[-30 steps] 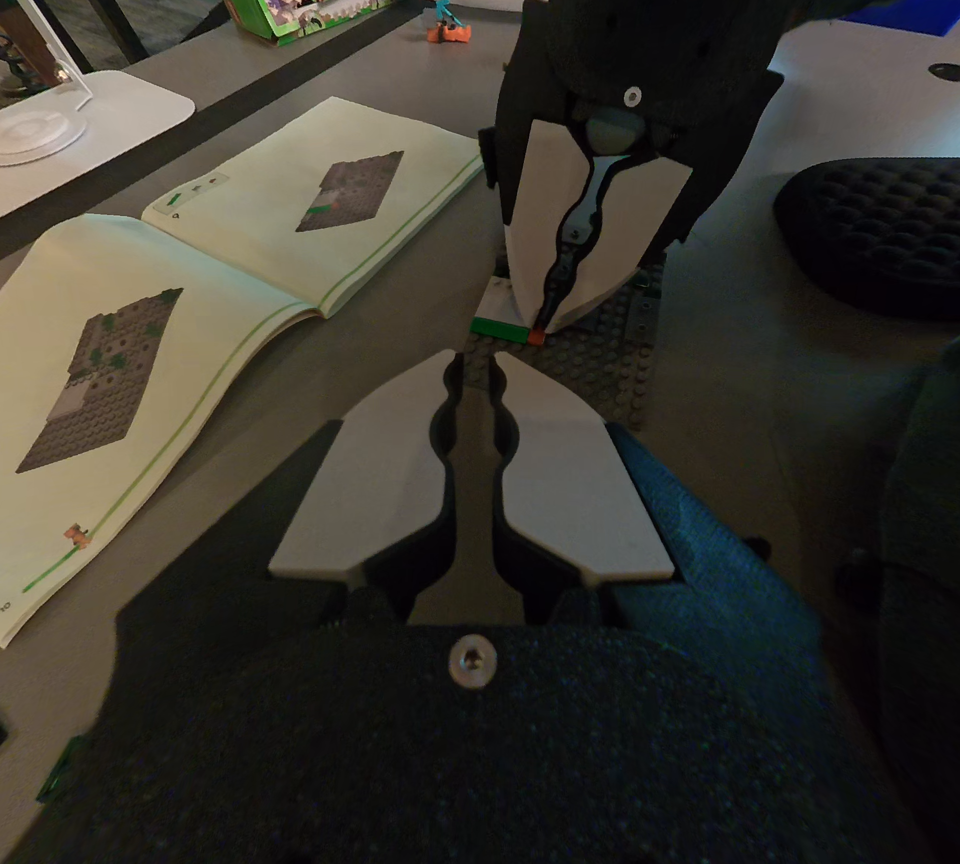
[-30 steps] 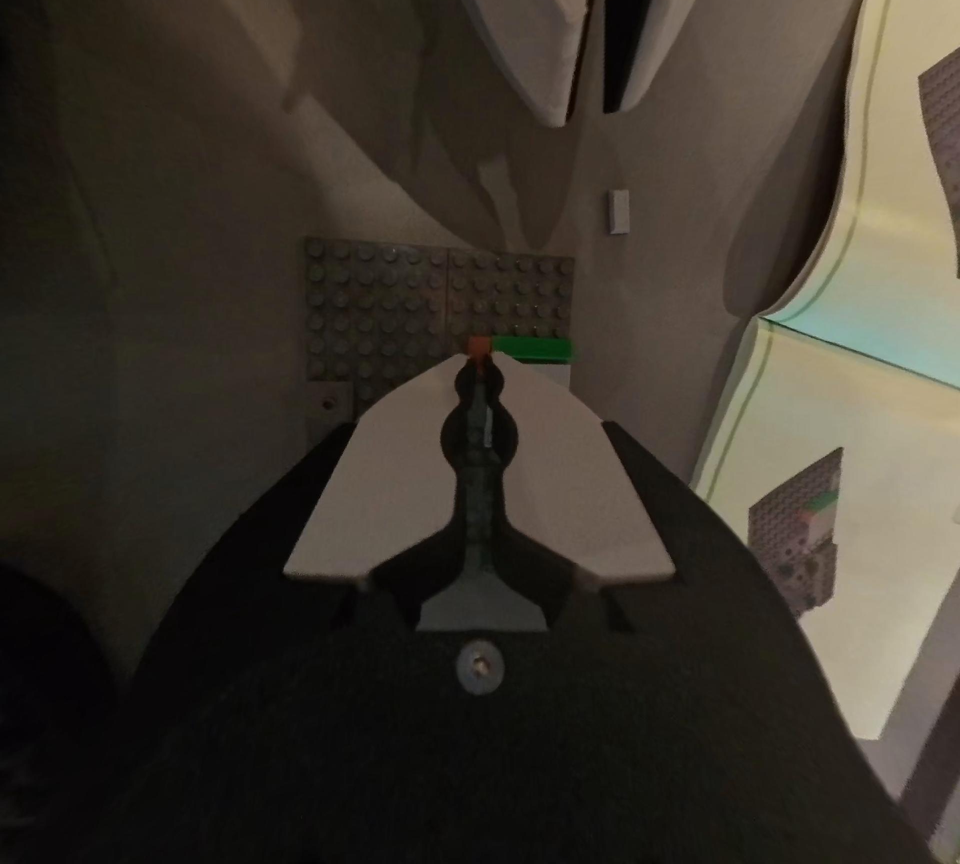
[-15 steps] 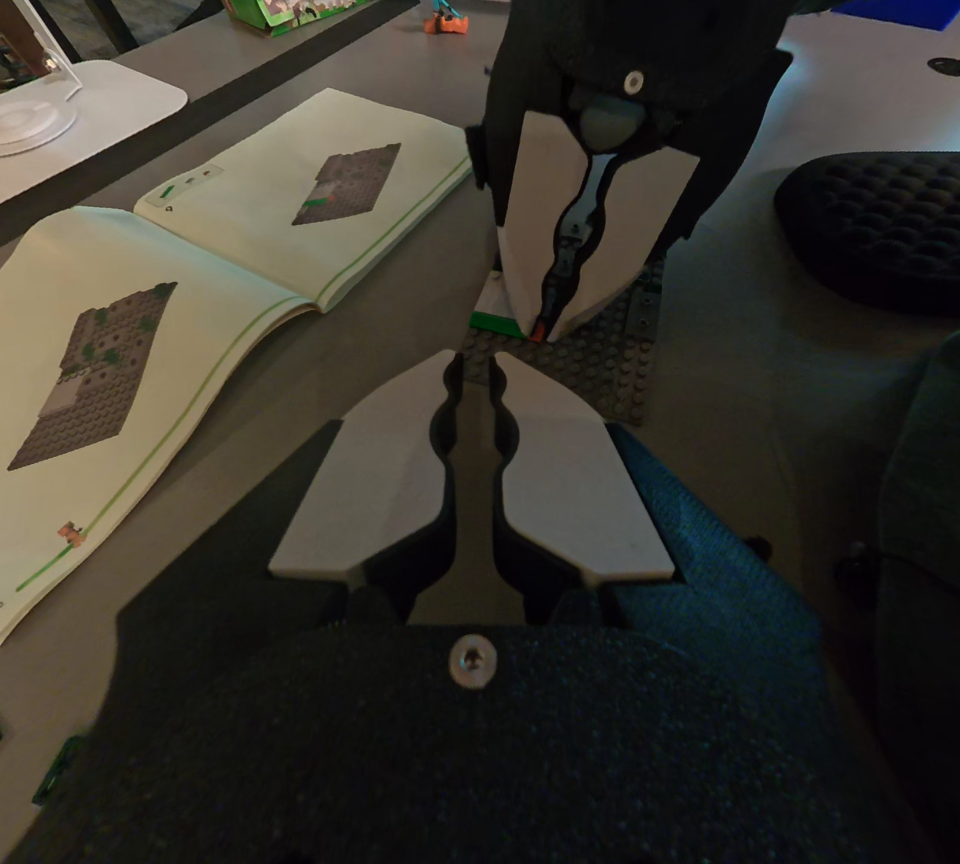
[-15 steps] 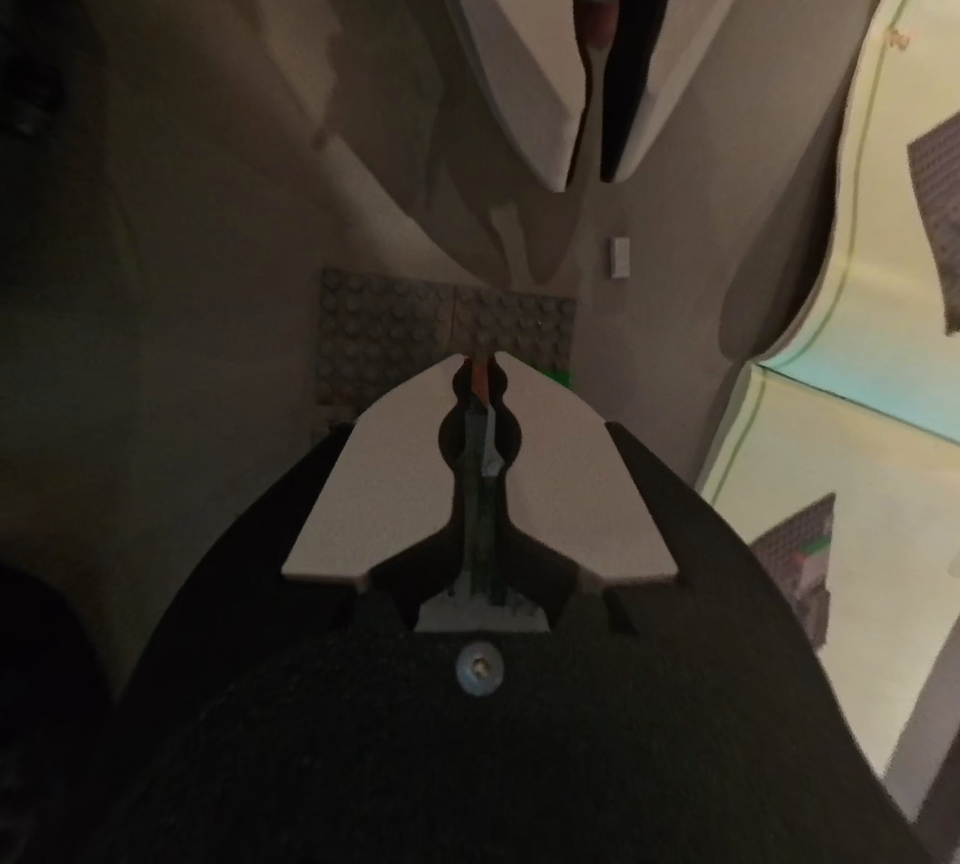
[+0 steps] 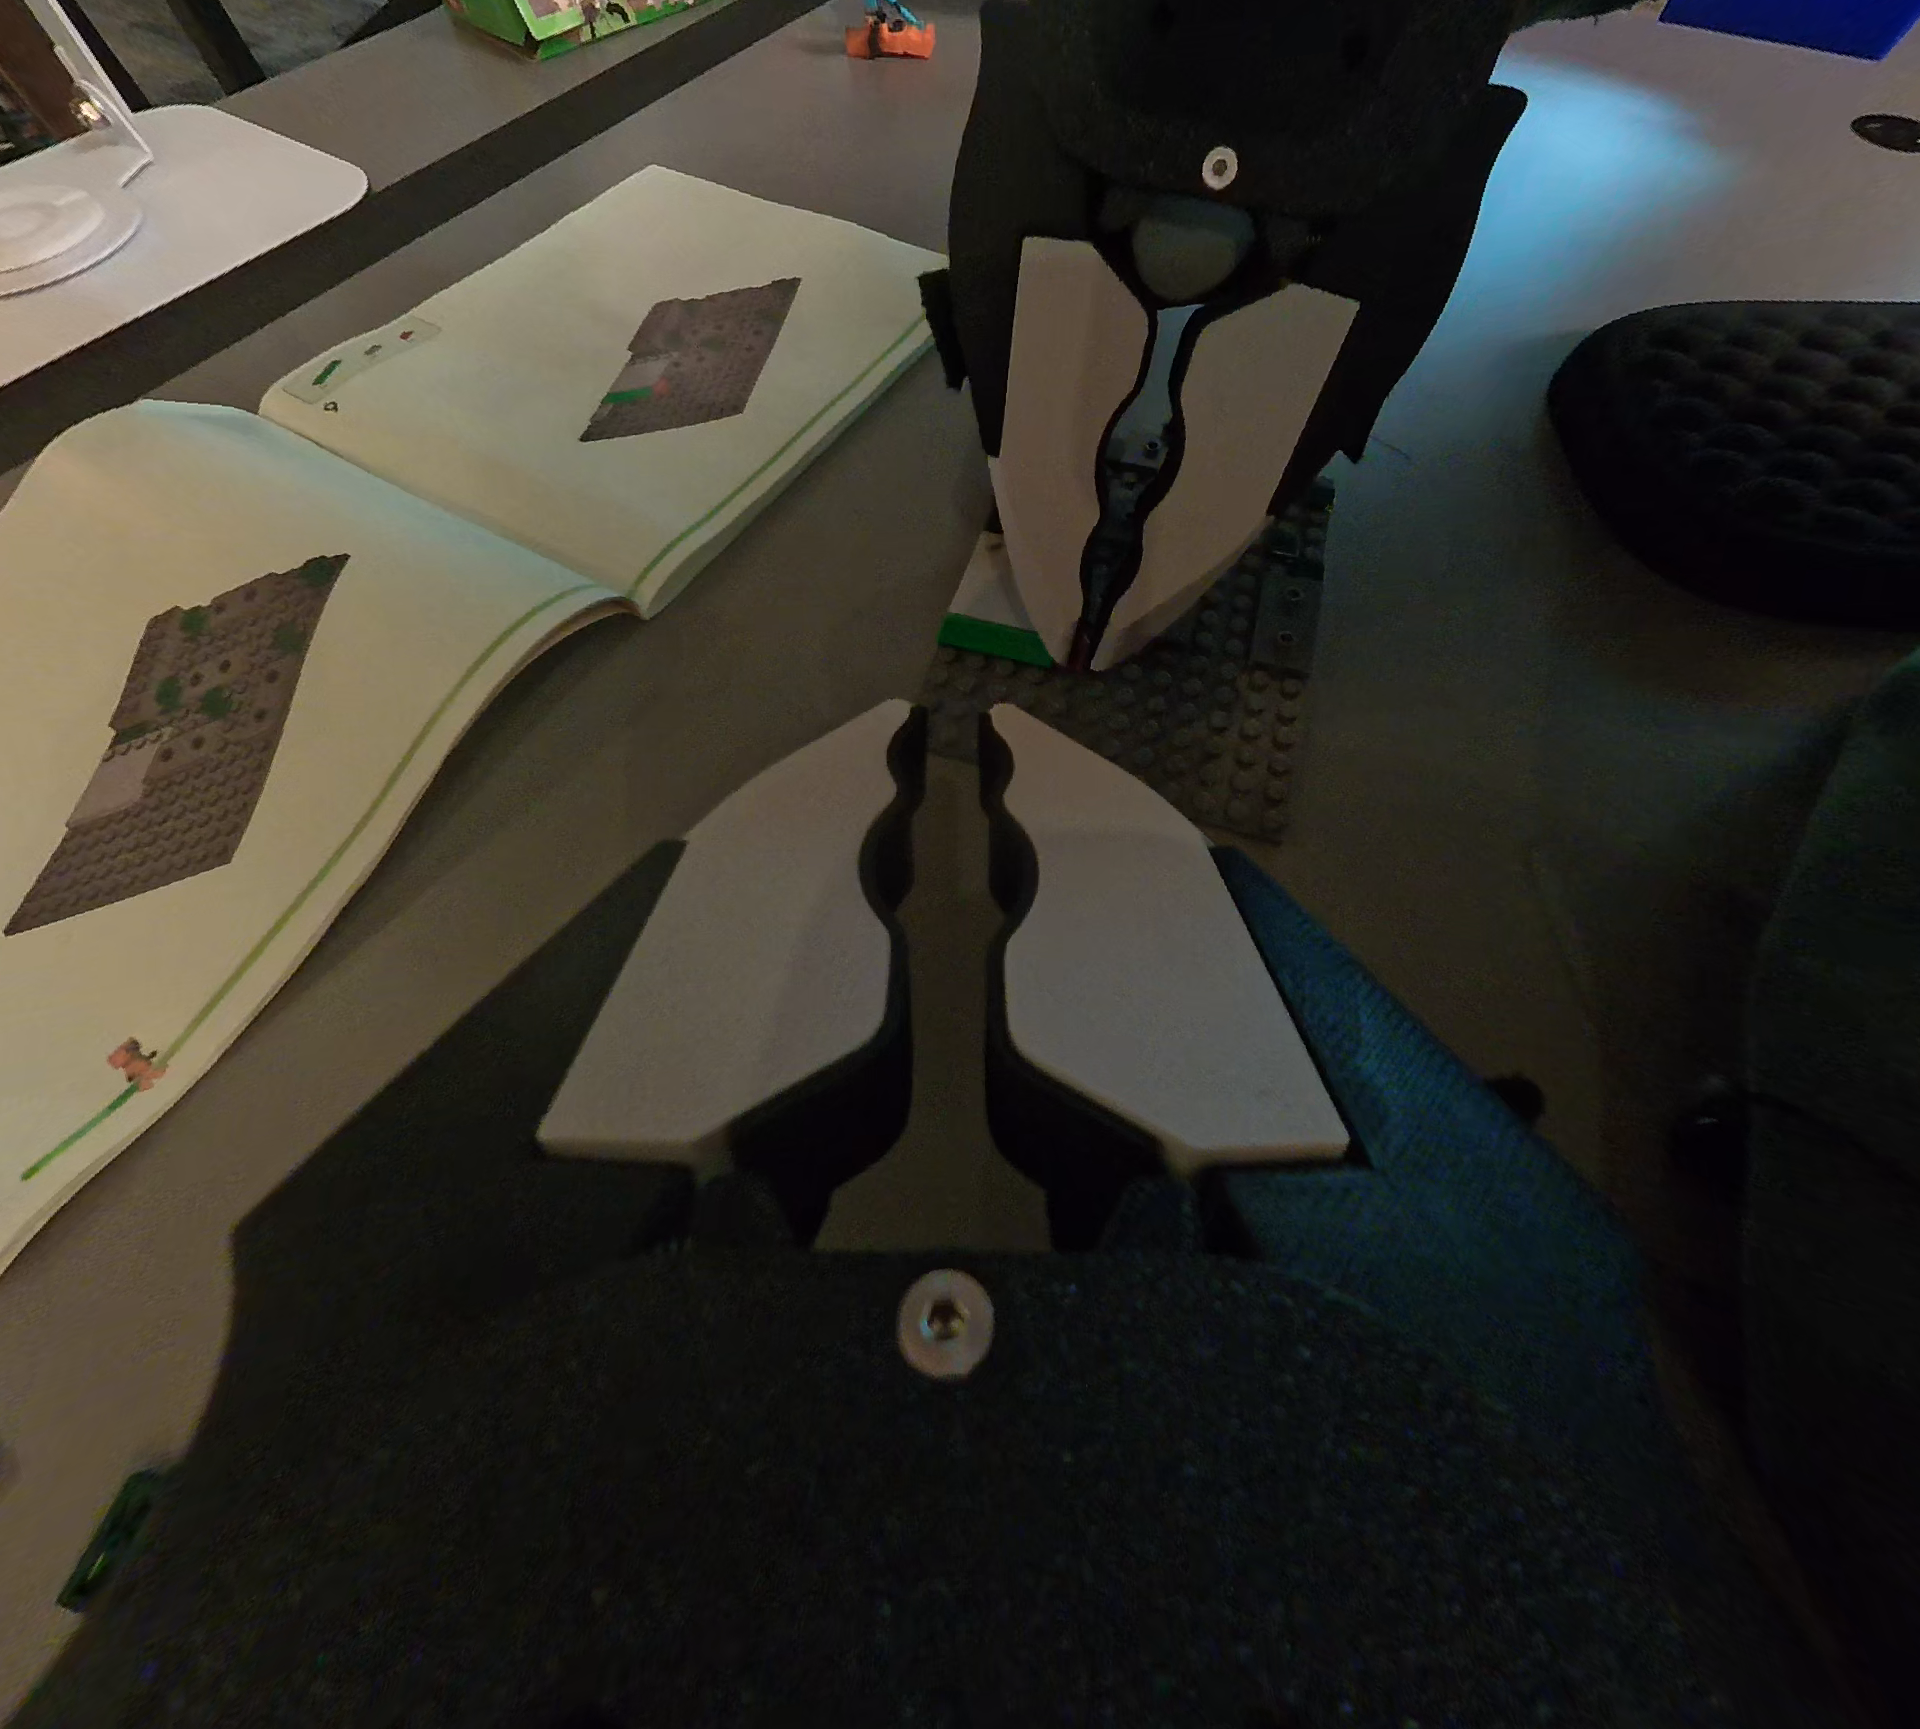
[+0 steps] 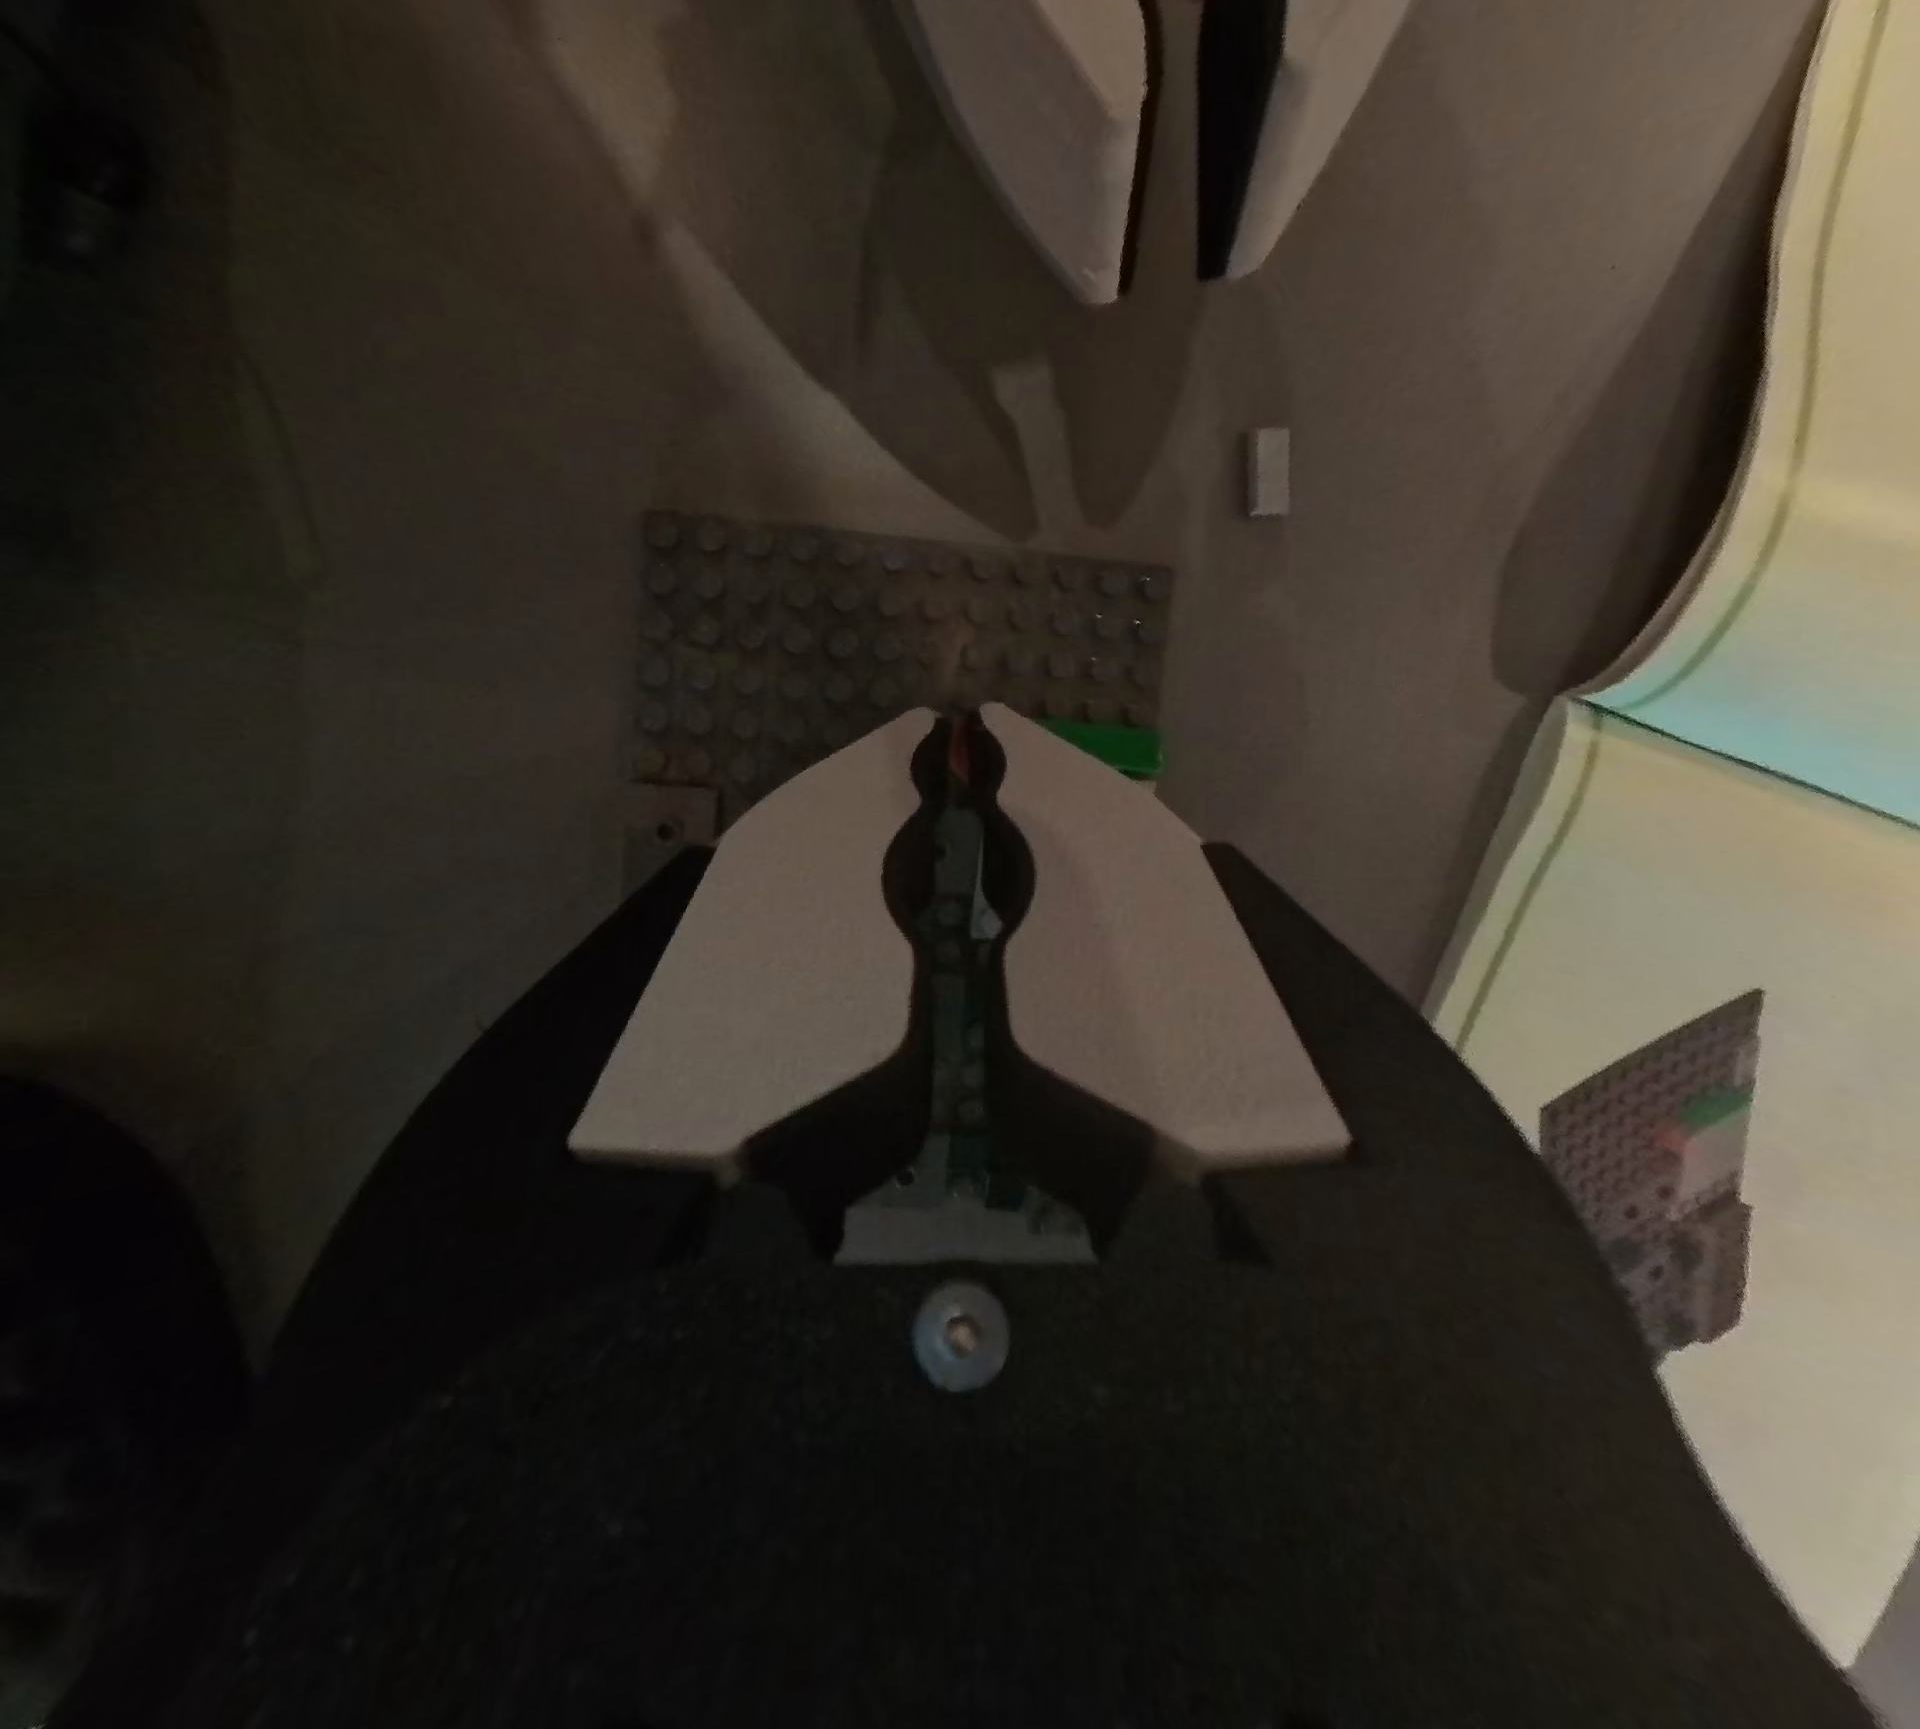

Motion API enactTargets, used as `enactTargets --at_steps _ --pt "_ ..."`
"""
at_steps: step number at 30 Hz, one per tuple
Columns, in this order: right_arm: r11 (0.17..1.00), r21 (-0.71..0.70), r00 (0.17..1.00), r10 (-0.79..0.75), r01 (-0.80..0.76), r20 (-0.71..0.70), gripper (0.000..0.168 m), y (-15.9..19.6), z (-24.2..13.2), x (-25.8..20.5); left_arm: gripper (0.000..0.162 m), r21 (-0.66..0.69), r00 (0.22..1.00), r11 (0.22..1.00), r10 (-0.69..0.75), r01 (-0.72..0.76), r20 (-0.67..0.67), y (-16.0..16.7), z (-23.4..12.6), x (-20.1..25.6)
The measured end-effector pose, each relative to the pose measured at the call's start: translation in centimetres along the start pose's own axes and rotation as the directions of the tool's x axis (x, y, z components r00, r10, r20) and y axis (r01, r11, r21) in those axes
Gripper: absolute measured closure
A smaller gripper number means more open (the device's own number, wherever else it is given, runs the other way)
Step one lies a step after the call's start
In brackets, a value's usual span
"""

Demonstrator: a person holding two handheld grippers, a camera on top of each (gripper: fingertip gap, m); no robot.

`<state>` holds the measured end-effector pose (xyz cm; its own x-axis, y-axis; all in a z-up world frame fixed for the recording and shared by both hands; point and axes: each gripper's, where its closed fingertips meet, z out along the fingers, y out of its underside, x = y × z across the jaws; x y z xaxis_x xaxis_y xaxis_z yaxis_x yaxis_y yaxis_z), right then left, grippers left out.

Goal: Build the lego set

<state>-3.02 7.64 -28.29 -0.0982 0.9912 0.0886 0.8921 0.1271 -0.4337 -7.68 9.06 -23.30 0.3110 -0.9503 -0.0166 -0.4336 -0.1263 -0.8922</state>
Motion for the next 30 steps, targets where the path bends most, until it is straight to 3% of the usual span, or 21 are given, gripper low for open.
enactTargets --at_steps 19,30 --pt "0.987 0.118 0.989 0.121 -0.11 -0.09 0.162 1.9 -2.8 0.3 0.153 -0.017 1.0 1.0 -0.024 0.023 -0.014 0.5 0.5 -0.1" --pt "0.971 0.216 0.993 0.116 -0.105 -0.036 0.16 0.7 -1.8 -1.1 0.153 -0.048 0.999 0.999 -0.021 0.019 -0.028 1.2 1.4 0.1"
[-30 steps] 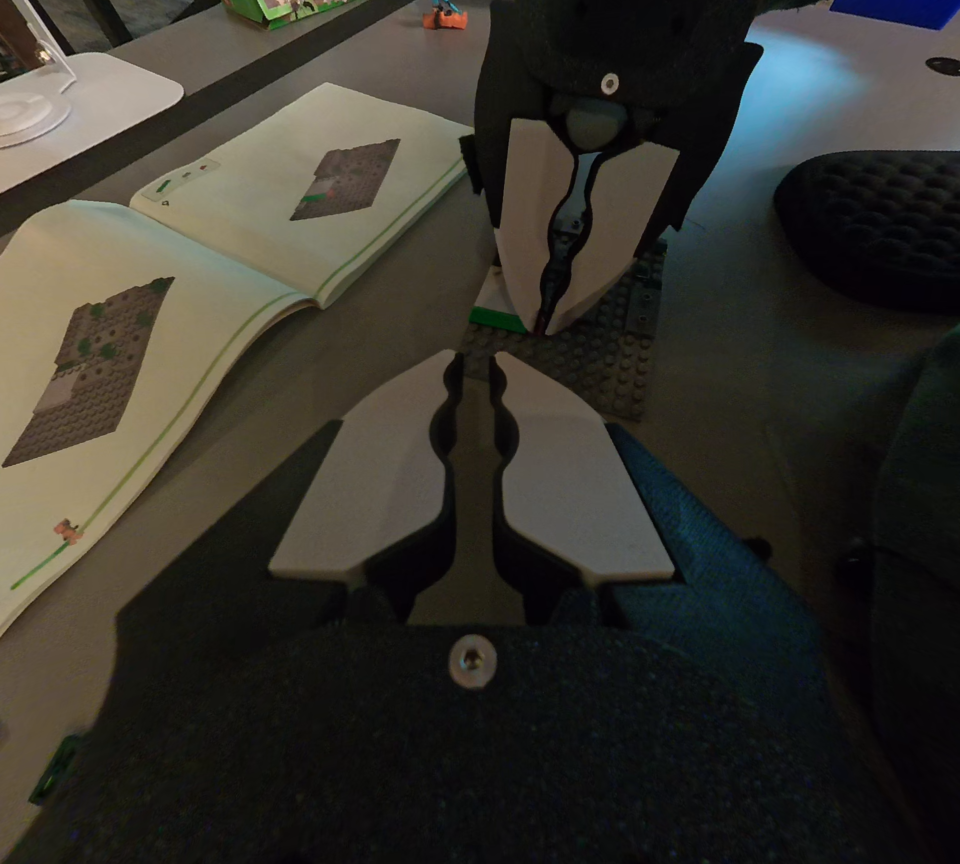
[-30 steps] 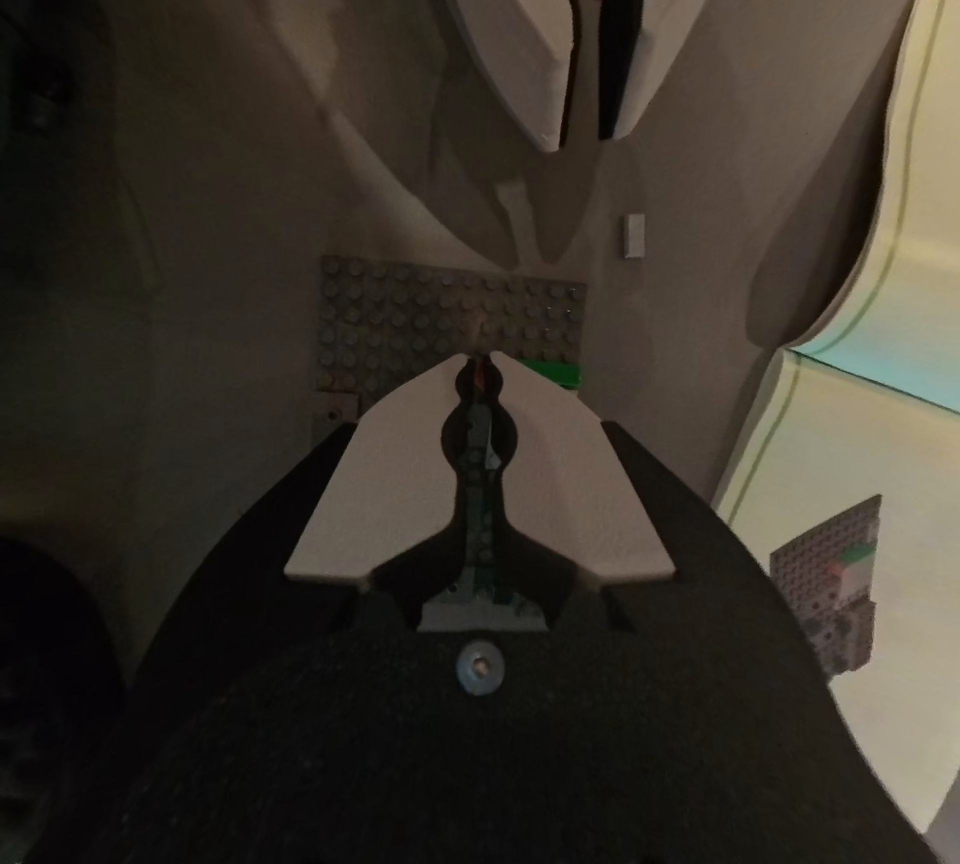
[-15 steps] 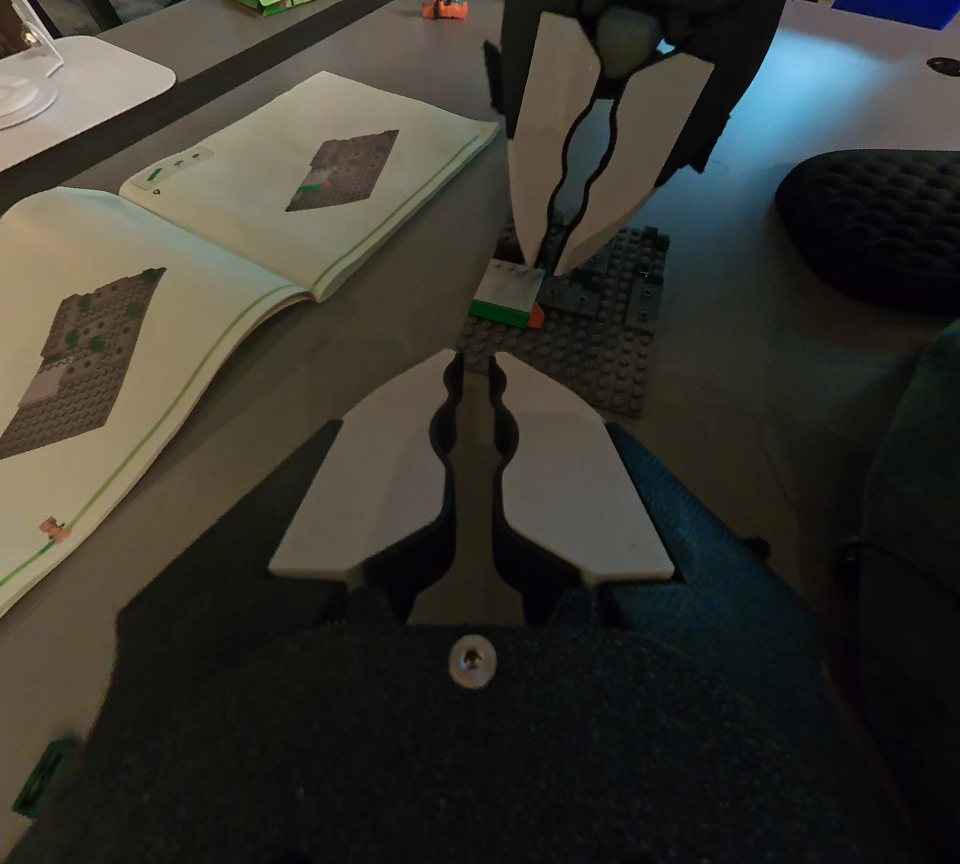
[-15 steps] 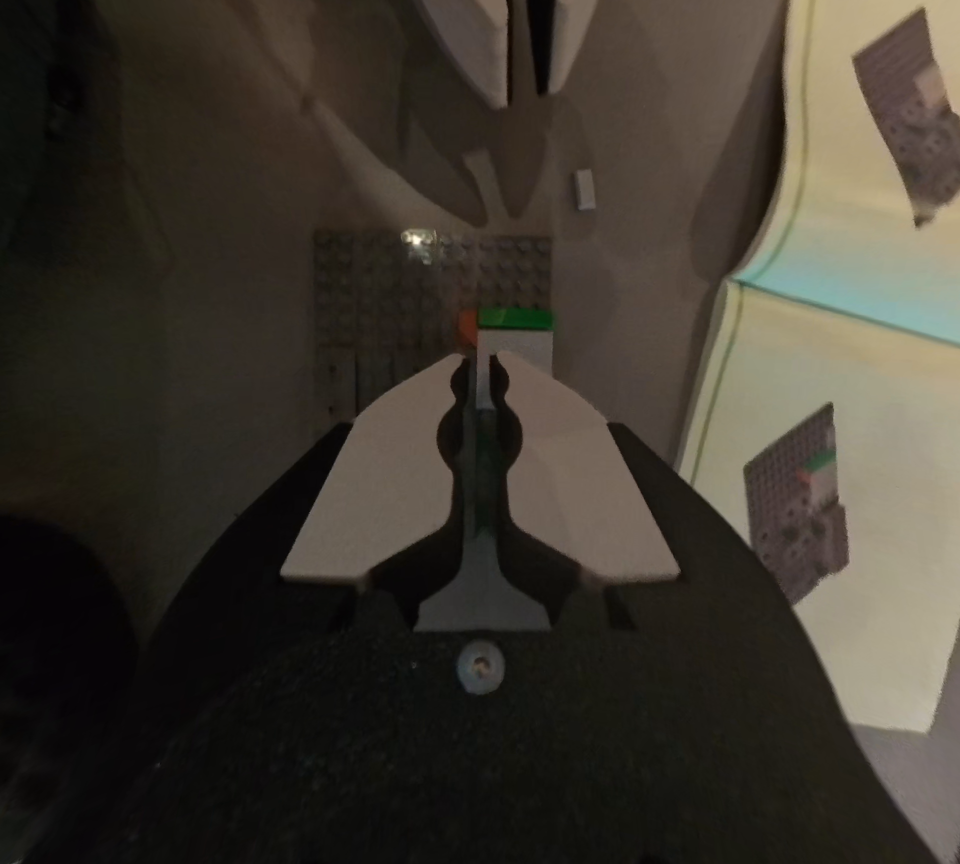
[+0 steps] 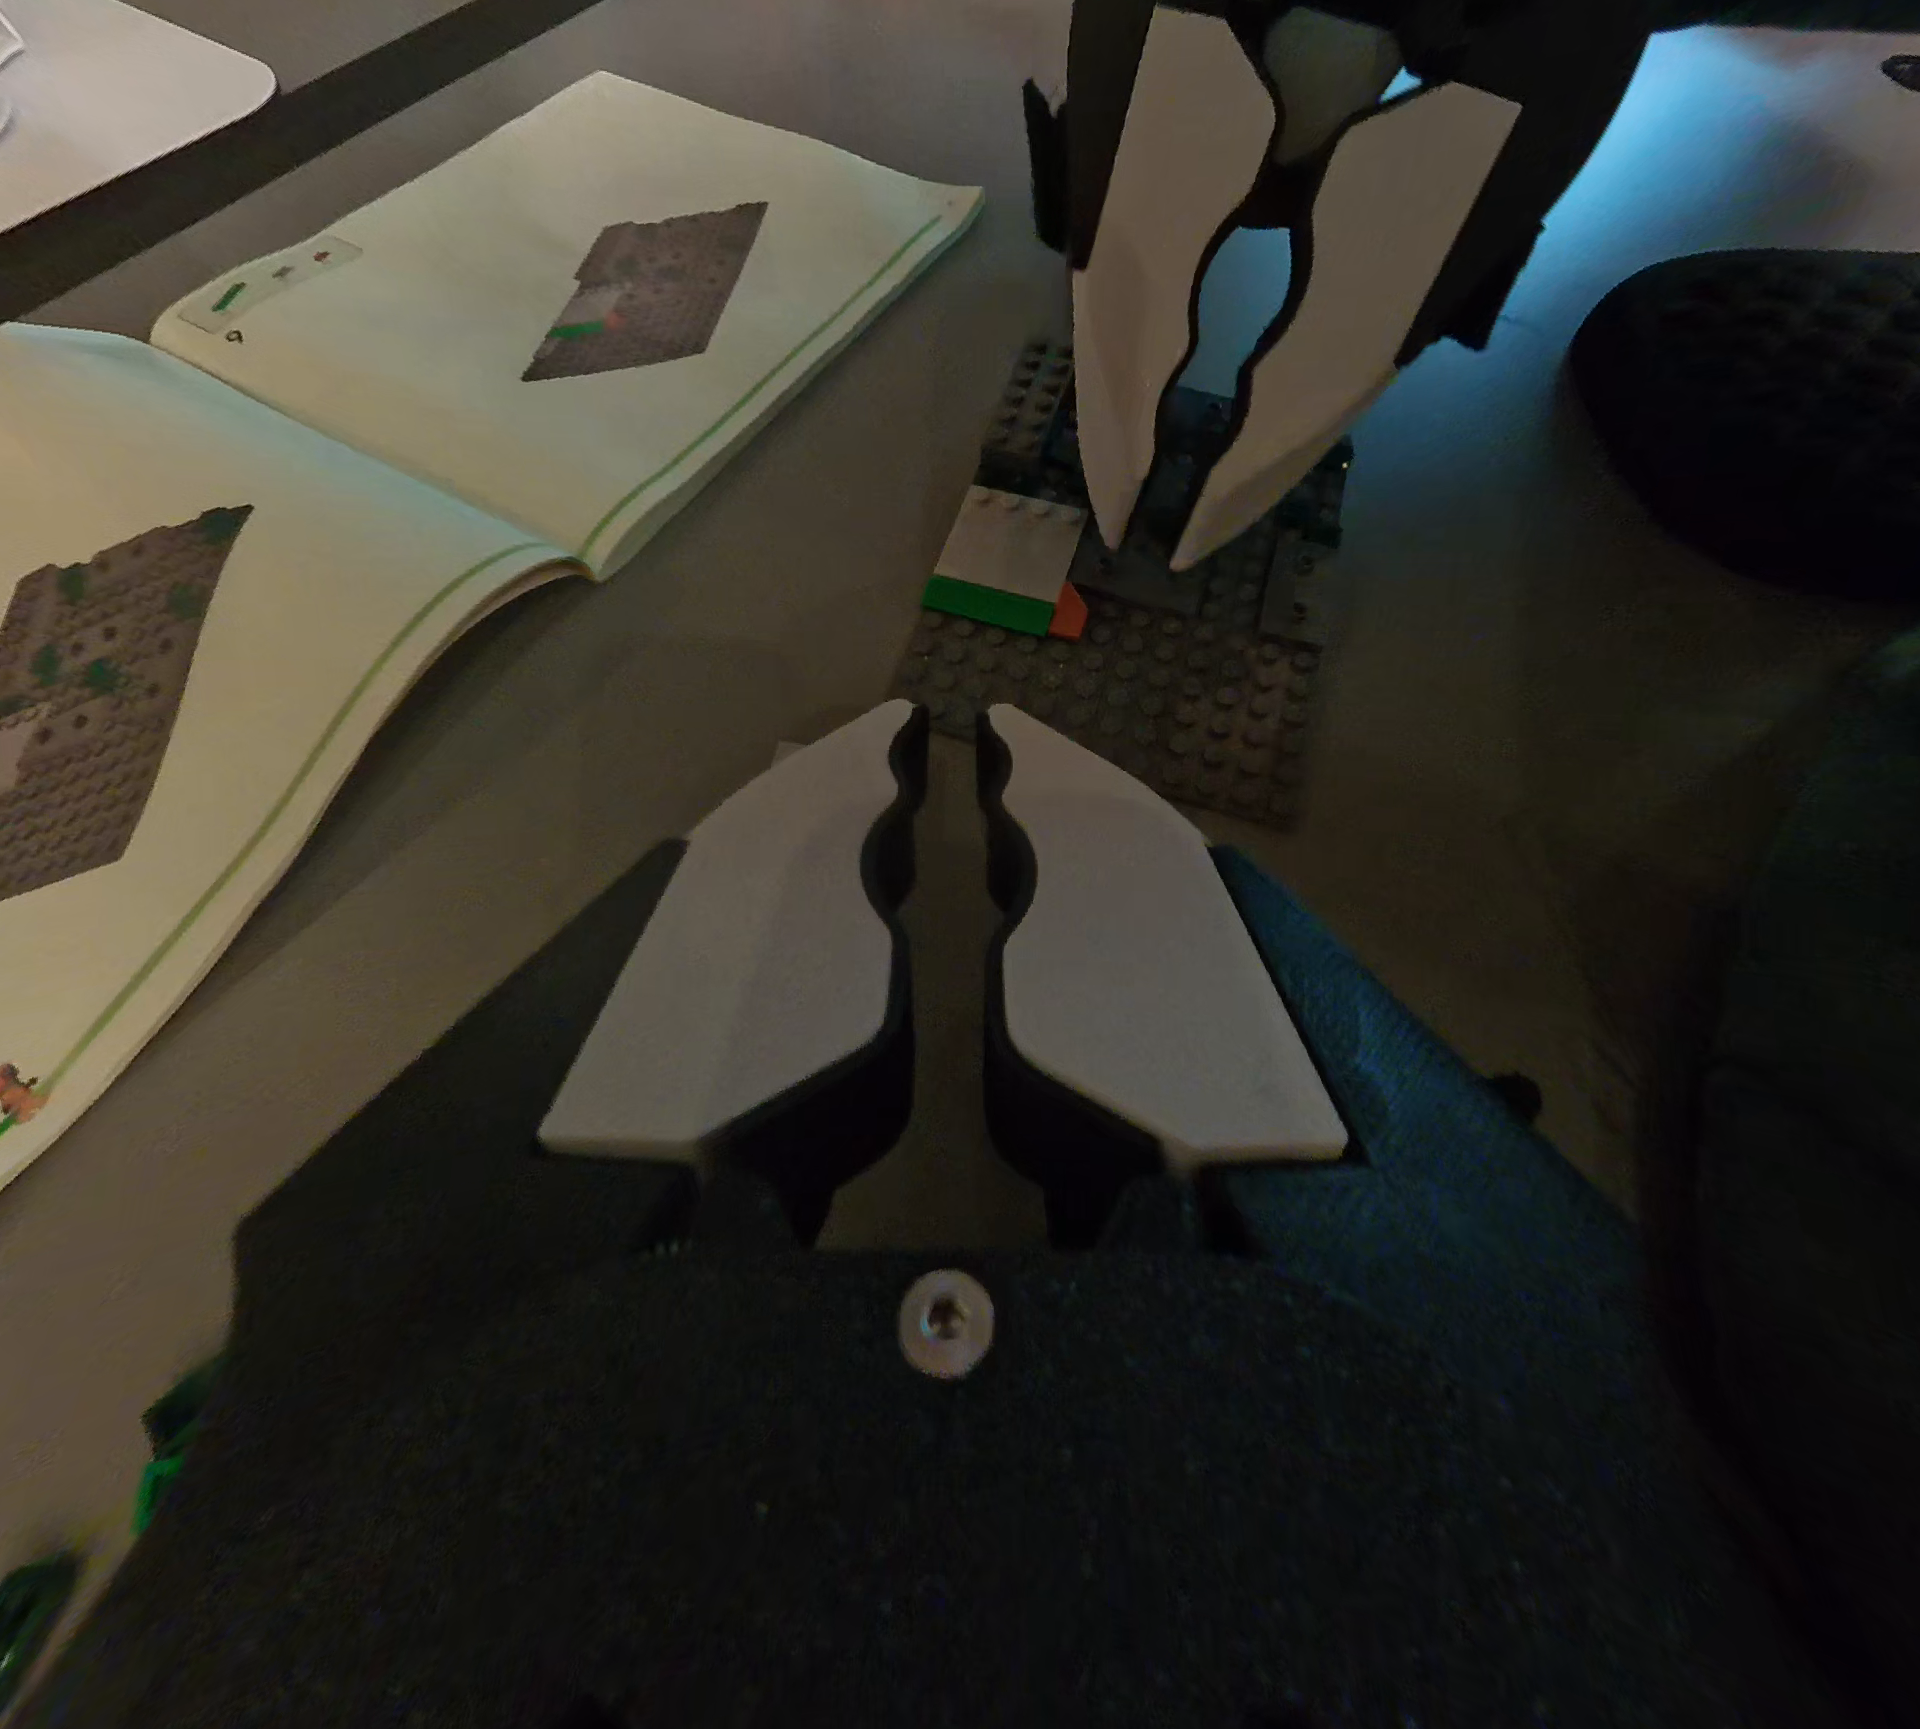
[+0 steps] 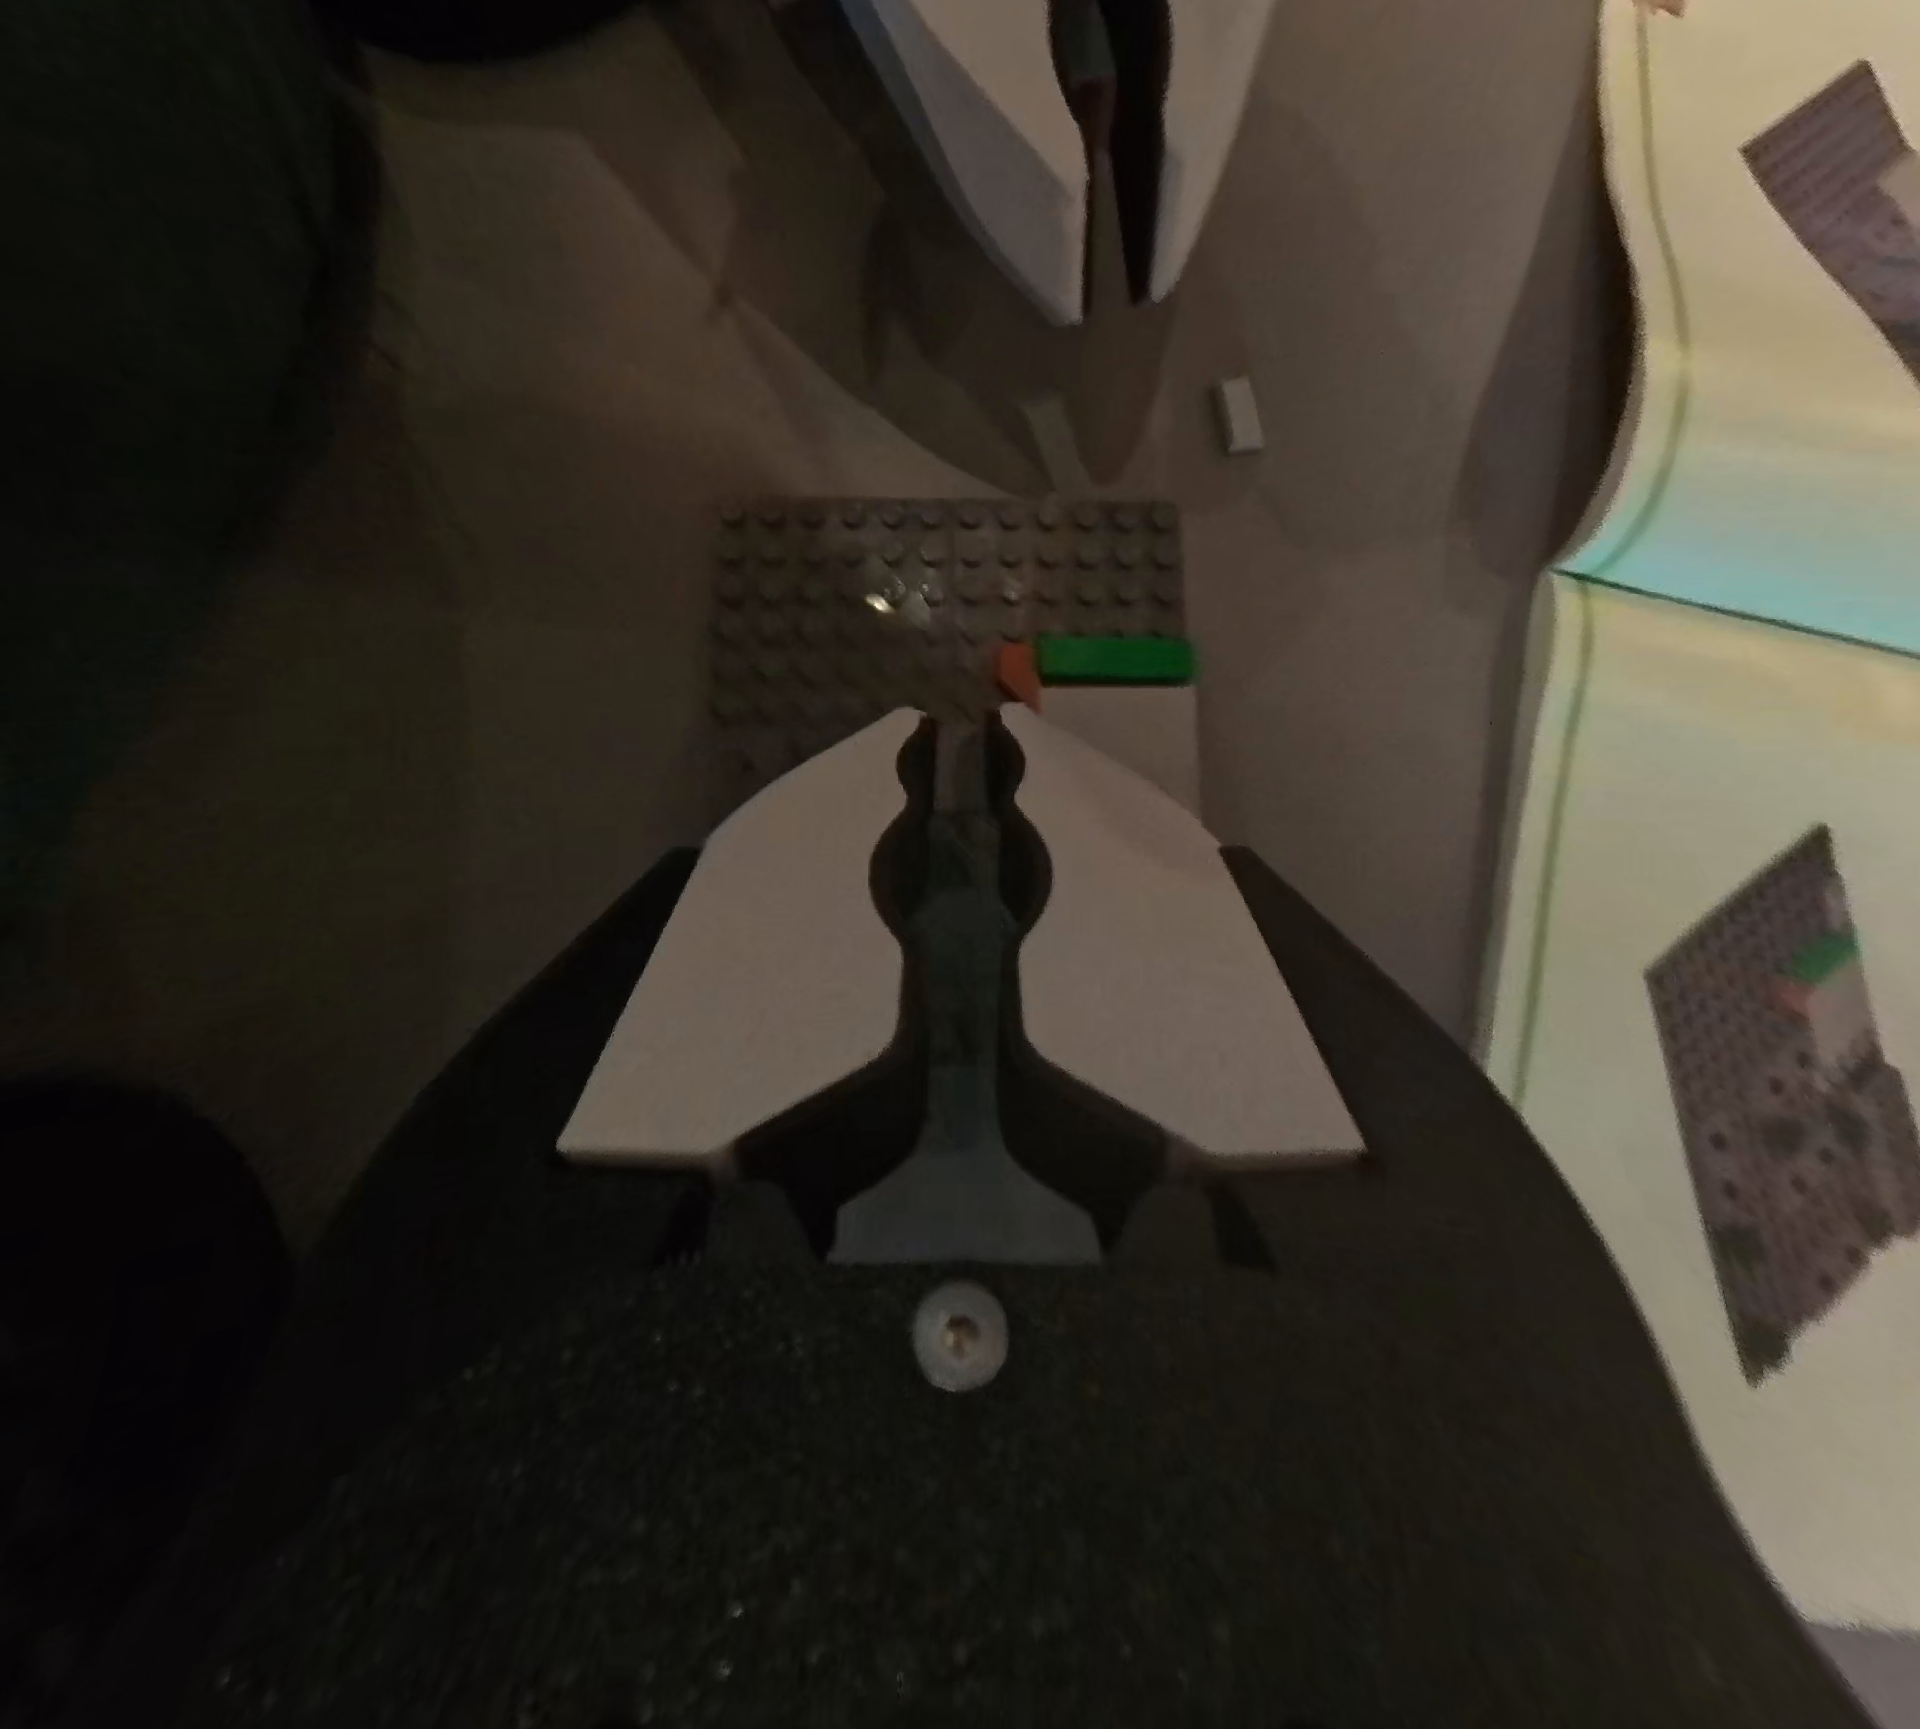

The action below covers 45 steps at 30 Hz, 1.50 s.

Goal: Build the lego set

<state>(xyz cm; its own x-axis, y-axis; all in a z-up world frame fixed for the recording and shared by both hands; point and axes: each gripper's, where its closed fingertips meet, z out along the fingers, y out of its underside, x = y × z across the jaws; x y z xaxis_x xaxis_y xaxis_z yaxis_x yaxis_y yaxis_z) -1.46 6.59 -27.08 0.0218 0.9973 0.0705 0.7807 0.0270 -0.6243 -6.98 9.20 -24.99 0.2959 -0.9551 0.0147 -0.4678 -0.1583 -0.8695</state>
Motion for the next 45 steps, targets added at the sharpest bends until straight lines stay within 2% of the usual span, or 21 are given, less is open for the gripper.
enactTargets --at_steps 30,45 --pt "1.0 -0.015 0.999 0.014 -0.014 -0.034 0.152 -0.1 1.2 1.2 0.153 -0.003 1.0 1.0 0.0 0.0 -0.011 0.1 0.1 0.1" --pt "0.999 -0.005 0.997 0.039 -0.039 -0.074 0.152 0.4 0.2 1.6 0.153 -0.015 1.0 1.0 0.007 -0.007 -0.016 0.3 0.2 0.2"
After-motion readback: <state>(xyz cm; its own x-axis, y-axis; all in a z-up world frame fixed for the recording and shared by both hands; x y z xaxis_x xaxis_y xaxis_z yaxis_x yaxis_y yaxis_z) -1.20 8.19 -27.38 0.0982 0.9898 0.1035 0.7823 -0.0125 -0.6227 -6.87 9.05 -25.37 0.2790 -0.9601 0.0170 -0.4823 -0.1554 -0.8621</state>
